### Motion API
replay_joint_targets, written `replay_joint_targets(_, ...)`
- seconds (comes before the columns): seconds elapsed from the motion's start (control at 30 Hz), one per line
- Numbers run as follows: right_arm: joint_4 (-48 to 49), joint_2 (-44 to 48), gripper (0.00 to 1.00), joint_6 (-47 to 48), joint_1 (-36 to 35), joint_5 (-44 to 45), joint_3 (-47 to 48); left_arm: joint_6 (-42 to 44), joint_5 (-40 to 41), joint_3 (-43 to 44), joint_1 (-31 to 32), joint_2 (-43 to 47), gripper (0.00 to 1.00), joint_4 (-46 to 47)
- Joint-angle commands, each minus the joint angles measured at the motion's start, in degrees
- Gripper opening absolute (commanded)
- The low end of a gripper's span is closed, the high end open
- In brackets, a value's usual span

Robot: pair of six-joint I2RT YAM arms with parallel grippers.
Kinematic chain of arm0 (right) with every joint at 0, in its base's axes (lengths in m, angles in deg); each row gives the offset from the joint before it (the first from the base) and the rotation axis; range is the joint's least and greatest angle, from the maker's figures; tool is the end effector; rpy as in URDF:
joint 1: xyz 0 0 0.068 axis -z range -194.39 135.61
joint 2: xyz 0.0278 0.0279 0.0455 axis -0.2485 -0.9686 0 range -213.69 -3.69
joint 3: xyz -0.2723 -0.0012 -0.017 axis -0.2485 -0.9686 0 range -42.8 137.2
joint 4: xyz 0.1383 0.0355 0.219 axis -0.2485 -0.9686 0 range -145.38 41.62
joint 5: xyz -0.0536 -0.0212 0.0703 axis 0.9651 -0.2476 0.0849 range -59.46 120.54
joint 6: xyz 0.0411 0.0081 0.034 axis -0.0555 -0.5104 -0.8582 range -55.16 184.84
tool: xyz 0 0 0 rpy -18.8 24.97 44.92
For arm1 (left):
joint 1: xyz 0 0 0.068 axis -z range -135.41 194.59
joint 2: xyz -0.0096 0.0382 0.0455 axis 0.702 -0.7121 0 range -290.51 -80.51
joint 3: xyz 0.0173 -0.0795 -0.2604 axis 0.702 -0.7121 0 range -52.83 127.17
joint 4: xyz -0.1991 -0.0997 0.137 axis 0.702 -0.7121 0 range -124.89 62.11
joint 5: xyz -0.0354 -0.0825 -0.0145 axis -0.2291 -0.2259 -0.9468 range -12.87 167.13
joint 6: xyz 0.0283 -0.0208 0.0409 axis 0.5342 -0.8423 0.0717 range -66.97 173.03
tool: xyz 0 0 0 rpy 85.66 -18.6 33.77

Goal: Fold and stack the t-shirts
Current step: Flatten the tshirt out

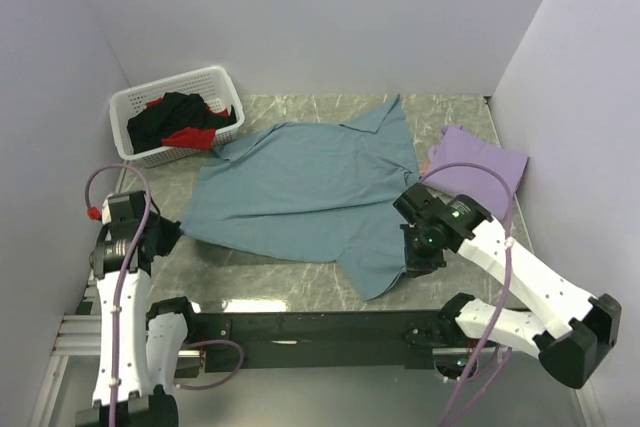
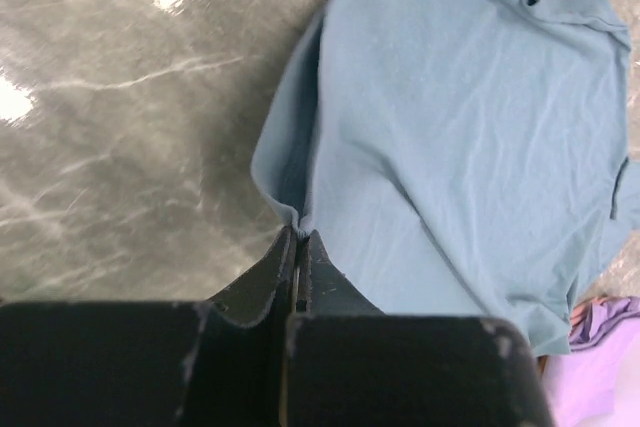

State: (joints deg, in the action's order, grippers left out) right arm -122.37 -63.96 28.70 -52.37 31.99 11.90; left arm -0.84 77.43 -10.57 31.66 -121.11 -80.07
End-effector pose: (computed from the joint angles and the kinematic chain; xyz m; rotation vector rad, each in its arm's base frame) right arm 0.1255 0.0968 0.2709 -0.0445 2.9777 0.1340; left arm 0.1289 0.0298 0.2677 -1.3654 2.0669 -0.3047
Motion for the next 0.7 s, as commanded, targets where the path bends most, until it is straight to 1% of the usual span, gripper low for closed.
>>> replay_joint_targets(0.0, -5.8, 3.4, 0.00, -2.4, 0.2, -1.0, 0.9, 0.2, 1.9, 3.1, 0.0, 3.7, 0.00, -6.6)
replay_joint_targets(0.13, -8.7, 5.9, 0.00, -3.4, 0.0, -1.2, 0.9, 1.0, 2.6, 3.4, 0.0, 7.0, 0.00, -10.5)
replay_joint_targets(0.27, -8.9, 10.2, 0.00, -5.4, 0.1, -6.7, 0.2, 1.7, 2.7, 3.3, 0.0, 8.8, 0.00, -12.8)
replay_joint_targets(0.43, -8.9, 13.2, 0.00, -8.9, -0.6, -10.6, -0.4, 3.1, 3.7, 3.7, 0.0, 10.4, 0.00, -15.5)
replay_joint_targets(0.57, -8.9, 15.9, 0.00, -11.5, -1.7, -13.8, -0.5, 4.2, 4.5, 3.4, 0.0, 10.7, 0.00, -15.8)
replay_joint_targets(0.67, -9.0, 16.9, 0.00, -13.6, -3.1, -15.2, -0.1, 4.8, 3.6, 2.8, -0.1, 9.9, 0.00, -14.7)
